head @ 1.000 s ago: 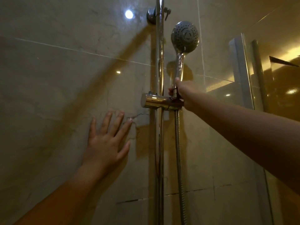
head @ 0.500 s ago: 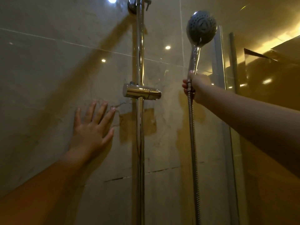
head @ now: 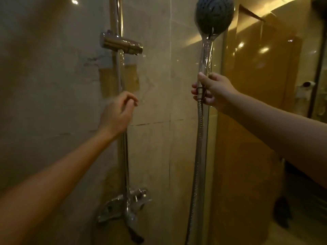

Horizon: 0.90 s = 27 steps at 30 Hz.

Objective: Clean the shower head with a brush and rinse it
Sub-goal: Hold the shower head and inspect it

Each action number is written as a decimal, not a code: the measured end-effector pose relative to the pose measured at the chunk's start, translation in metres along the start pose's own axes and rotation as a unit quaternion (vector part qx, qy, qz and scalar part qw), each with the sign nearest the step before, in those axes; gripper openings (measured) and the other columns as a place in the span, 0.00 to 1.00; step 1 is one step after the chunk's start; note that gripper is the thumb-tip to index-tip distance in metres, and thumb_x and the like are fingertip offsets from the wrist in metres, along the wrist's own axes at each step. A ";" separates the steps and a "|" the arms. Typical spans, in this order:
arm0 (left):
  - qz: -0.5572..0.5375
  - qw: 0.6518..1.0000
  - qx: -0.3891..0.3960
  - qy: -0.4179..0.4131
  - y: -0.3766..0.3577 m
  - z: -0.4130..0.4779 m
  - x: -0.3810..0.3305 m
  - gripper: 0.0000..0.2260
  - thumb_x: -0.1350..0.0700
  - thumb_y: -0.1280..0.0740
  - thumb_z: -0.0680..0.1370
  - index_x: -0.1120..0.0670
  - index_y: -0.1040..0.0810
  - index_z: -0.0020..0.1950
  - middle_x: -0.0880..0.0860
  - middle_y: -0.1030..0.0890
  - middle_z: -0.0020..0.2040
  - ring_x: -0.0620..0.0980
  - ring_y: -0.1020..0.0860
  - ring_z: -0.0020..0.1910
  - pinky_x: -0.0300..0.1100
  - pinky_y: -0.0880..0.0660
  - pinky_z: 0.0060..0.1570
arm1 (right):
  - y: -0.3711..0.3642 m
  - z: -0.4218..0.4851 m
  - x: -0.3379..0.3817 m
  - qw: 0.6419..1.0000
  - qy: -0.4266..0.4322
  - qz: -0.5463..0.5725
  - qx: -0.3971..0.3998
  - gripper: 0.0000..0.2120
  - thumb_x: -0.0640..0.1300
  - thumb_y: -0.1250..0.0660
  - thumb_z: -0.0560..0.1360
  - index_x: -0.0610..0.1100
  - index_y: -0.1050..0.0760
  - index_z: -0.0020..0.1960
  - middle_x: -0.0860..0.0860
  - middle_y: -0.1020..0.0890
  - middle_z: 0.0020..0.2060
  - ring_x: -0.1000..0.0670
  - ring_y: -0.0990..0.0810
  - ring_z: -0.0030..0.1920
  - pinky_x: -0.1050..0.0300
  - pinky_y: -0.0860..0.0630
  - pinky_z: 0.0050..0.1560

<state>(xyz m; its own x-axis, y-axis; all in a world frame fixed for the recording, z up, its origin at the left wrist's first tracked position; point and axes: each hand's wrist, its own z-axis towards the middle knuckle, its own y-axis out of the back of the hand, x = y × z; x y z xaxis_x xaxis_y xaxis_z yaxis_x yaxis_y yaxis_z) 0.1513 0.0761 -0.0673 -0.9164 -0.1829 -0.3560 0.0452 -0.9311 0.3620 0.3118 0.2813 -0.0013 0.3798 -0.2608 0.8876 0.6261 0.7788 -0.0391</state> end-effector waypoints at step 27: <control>-0.289 0.823 0.274 0.405 -0.185 -0.211 -0.131 0.06 0.57 0.37 0.78 0.53 0.25 0.41 0.50 0.28 0.32 0.46 0.30 0.30 0.39 0.33 0.31 | 0.075 -0.168 -0.186 0.986 -0.112 -0.089 0.081 0.09 0.48 0.36 0.79 0.44 0.23 0.51 0.50 0.17 0.52 0.56 0.18 0.50 0.63 0.26 0.43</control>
<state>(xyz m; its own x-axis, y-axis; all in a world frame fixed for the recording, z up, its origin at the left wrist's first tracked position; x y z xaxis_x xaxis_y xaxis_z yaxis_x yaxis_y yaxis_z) 0.3469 0.2059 -0.2700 -0.1461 -0.1178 -0.9822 -0.6946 -0.6948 0.1867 0.4024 0.2922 -0.2467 0.1012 -0.2834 0.9537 0.5449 0.8178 0.1852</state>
